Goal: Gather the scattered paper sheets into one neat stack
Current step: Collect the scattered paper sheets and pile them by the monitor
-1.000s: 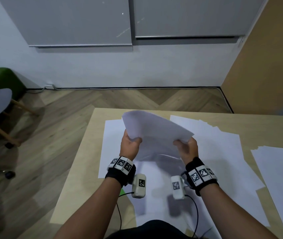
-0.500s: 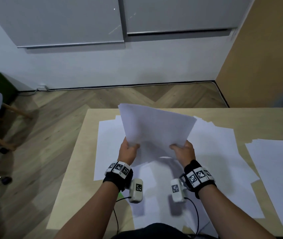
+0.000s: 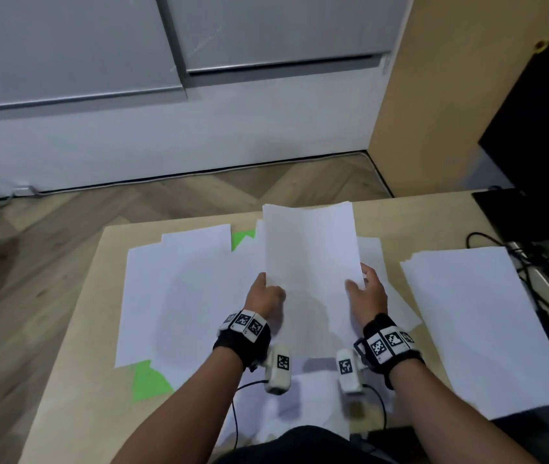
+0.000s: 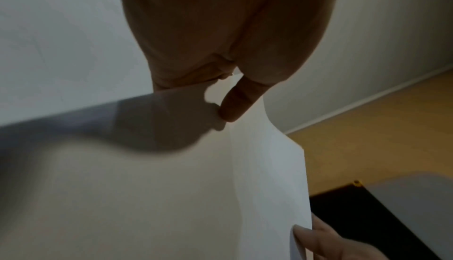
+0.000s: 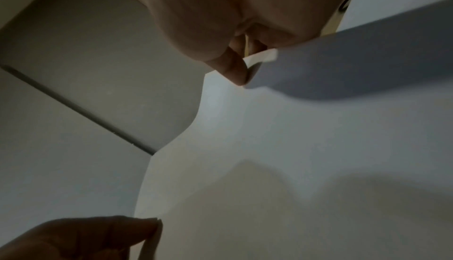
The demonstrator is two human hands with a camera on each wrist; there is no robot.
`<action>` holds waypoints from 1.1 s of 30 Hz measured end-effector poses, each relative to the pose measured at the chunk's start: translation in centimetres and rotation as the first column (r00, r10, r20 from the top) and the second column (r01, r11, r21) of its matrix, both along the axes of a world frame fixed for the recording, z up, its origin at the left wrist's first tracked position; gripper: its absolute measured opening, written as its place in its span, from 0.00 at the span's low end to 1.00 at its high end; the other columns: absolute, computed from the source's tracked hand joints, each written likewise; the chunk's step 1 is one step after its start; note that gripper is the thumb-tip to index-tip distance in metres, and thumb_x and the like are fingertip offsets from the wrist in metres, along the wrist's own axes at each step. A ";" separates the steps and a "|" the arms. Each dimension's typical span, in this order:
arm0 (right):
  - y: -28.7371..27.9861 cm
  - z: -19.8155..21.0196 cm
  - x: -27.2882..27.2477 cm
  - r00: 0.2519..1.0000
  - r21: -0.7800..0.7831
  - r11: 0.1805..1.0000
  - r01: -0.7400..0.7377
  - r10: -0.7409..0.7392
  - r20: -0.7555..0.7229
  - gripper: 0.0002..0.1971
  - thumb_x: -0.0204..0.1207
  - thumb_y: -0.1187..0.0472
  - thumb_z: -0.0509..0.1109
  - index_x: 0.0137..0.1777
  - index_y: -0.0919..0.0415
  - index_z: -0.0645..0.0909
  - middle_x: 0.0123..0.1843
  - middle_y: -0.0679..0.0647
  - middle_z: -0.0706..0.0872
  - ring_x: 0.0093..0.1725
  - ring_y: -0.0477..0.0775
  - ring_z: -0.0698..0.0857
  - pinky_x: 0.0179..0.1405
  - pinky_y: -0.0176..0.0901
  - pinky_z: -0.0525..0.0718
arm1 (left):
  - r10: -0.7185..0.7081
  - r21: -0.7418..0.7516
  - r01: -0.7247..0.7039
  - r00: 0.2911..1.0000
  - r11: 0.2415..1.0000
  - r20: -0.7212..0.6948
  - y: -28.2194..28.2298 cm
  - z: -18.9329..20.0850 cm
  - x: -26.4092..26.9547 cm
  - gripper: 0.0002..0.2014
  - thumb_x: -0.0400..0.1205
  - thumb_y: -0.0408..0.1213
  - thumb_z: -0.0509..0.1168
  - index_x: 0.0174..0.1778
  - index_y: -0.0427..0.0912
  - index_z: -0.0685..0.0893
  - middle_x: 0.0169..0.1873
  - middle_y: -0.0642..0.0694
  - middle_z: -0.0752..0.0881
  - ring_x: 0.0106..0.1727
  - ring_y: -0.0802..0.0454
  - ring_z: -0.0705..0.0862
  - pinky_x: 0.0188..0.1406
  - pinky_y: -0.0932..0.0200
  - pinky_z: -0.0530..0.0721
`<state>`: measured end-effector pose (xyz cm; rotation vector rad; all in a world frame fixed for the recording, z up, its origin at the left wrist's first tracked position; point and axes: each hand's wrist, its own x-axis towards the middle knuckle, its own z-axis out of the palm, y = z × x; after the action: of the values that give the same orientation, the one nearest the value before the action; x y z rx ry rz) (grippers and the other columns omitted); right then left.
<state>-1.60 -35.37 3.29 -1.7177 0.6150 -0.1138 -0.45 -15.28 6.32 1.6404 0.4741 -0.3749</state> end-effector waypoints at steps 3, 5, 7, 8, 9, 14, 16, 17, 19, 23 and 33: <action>-4.8 -0.1 -0.8 0.998 -0.069 0.997 0.023 -0.026 -0.049 0.24 0.79 0.68 0.59 0.73 0.50 0.77 0.67 0.51 0.84 0.61 0.55 0.83 0.57 0.40 0.77 | -0.045 0.025 0.046 0.998 0.999 -0.036 -4.6 -1.3 -0.2 0.15 0.77 0.17 0.59 0.57 0.35 0.75 0.43 0.41 0.80 0.37 0.49 0.77 0.23 0.72 0.76; -8.0 0.0 -1.3 0.996 -0.083 0.995 0.063 -0.068 -0.060 0.27 0.79 0.69 0.58 0.76 0.48 0.75 0.73 0.53 0.81 0.69 0.56 0.80 0.62 0.39 0.75 | -0.096 0.043 0.099 0.994 0.994 -0.061 -7.4 -2.2 -0.2 0.16 0.77 0.20 0.61 0.60 0.34 0.74 0.46 0.41 0.81 0.38 0.49 0.78 0.25 0.71 0.77; -11.1 0.1 -1.9 0.992 -0.112 0.990 0.083 -0.092 -0.081 0.29 0.81 0.69 0.56 0.79 0.46 0.71 0.78 0.54 0.75 0.73 0.56 0.77 0.63 0.39 0.74 | -0.176 0.118 0.186 0.980 0.975 -0.087 -10.0 -3.2 -0.2 0.20 0.78 0.25 0.64 0.65 0.37 0.72 0.49 0.41 0.83 0.41 0.50 0.81 0.34 0.68 0.81; -12.6 0.2 -2.3 0.991 -0.126 0.988 0.088 -0.099 -0.087 0.30 0.82 0.69 0.56 0.80 0.44 0.69 0.79 0.54 0.74 0.70 0.57 0.79 0.62 0.40 0.75 | -0.202 0.146 0.215 0.974 0.966 -0.100 -11.2 -3.9 -0.2 0.25 0.77 0.28 0.65 0.71 0.39 0.69 0.52 0.42 0.84 0.46 0.48 0.84 0.43 0.64 0.83; -14.0 0.1 -2.6 0.991 -0.134 0.987 0.091 -0.104 -0.090 0.30 0.82 0.69 0.56 0.81 0.42 0.68 0.80 0.54 0.73 0.63 0.56 0.83 0.58 0.39 0.77 | -0.214 0.151 0.230 0.970 0.961 -0.112 -12.5 -4.3 -0.2 0.31 0.77 0.29 0.65 0.77 0.43 0.65 0.57 0.41 0.85 0.51 0.45 0.85 0.52 0.58 0.84; -20.5 -0.8 -4.0 0.979 -0.188 0.976 0.107 -0.136 -0.149 0.31 0.82 0.70 0.54 0.80 0.40 0.70 0.78 0.54 0.76 0.43 0.54 0.85 0.41 0.39 0.81 | -0.349 0.171 0.359 0.933 0.917 -0.087 -19.0 -5.3 -0.6 0.47 0.76 0.30 0.65 0.87 0.59 0.46 0.76 0.34 0.73 0.75 0.39 0.76 0.67 0.50 0.80; -23.0 -0.9 -4.3 0.967 -0.204 0.970 0.134 -0.173 -0.187 0.31 0.81 0.71 0.54 0.80 0.43 0.70 0.75 0.57 0.79 0.50 0.61 0.86 0.47 0.44 0.84 | -0.396 0.151 0.407 0.913 0.901 -0.096 -21.2 -5.7 -0.7 0.49 0.73 0.29 0.66 0.87 0.60 0.48 0.66 0.40 0.82 0.66 0.39 0.83 0.62 0.44 0.86; -24.3 -1.0 -4.4 0.959 -0.213 0.967 0.142 -0.187 -0.210 0.31 0.81 0.71 0.53 0.80 0.44 0.70 0.73 0.58 0.80 0.50 0.64 0.85 0.44 0.44 0.84 | -0.409 0.137 0.421 0.906 0.896 -0.108 -22.3 -5.8 -0.8 0.51 0.71 0.27 0.66 0.86 0.60 0.50 0.56 0.43 0.85 0.58 0.39 0.87 0.56 0.42 0.88; -26.8 -1.3 -4.4 0.946 -0.254 0.958 0.134 -0.200 -0.257 0.32 0.81 0.71 0.53 0.80 0.43 0.70 0.71 0.61 0.81 0.44 0.63 0.83 0.34 0.41 0.80 | -0.433 0.110 0.445 0.894 0.889 -0.118 -24.4 -6.1 -1.0 0.51 0.69 0.24 0.67 0.86 0.58 0.54 0.44 0.45 0.84 0.45 0.42 0.88 0.47 0.44 0.90; -30.9 -3.5 -4.3 0.912 -0.324 0.936 0.138 -0.247 -0.327 0.34 0.79 0.70 0.52 0.79 0.38 0.70 0.72 0.59 0.81 0.39 0.65 0.84 0.35 0.48 0.83 | -0.483 0.093 0.496 0.866 0.863 -0.133 -28.0 -7.0 -1.1 0.52 0.69 0.21 0.70 0.86 0.53 0.56 0.36 0.46 0.83 0.36 0.46 0.85 0.43 0.44 0.90; -35.6 -7.0 -4.0 0.894 -0.492 0.871 0.003 -0.223 -0.389 0.33 0.82 0.68 0.56 0.84 0.40 0.60 0.68 0.63 0.78 0.56 0.68 0.82 0.57 0.60 0.84 | -0.592 0.286 0.600 0.796 0.748 -0.121 -33.9 -8.6 -1.6 0.43 0.76 0.31 0.70 0.86 0.45 0.57 0.41 0.53 0.83 0.43 0.54 0.82 0.40 0.69 0.78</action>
<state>-5.64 -70.93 -3.70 -2.2151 1.0970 0.0431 -2.05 -49.22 -2.31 2.0879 -0.0048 -0.8324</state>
